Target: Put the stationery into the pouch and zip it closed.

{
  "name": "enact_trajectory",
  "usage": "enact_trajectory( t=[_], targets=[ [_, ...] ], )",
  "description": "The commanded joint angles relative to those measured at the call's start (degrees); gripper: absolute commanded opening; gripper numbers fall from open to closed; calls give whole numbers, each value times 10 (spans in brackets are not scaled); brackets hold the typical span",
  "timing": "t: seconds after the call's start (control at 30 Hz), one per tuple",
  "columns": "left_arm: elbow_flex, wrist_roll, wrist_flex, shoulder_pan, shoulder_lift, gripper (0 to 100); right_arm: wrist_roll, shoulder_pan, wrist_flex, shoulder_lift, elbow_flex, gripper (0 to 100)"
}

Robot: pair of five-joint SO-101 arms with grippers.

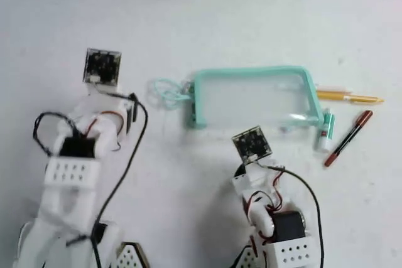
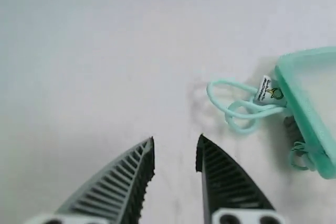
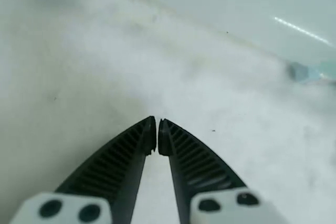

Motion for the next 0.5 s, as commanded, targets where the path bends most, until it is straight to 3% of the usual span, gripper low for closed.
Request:
enact_trajectory(
  t=[0.0, 0.1, 0.17, 0.3, 0.47],
  targets=[
    [-56, 29, -4, -18, 89, 165, 50, 6, -44, -6, 4, 22],
    [-55, 95, -4, -62, 88, 210, 214, 15, -102, -6, -3, 22],
    [-55, 120, -4, -102, 87, 214, 273, 23, -129, -6, -12, 22],
    [-33, 135, -47, -142, 91, 214, 222, 10, -138, -1, -61, 49],
    [25, 135, -148, -143, 91, 214, 220, -40, -96, 2, -129, 113]
  ],
)
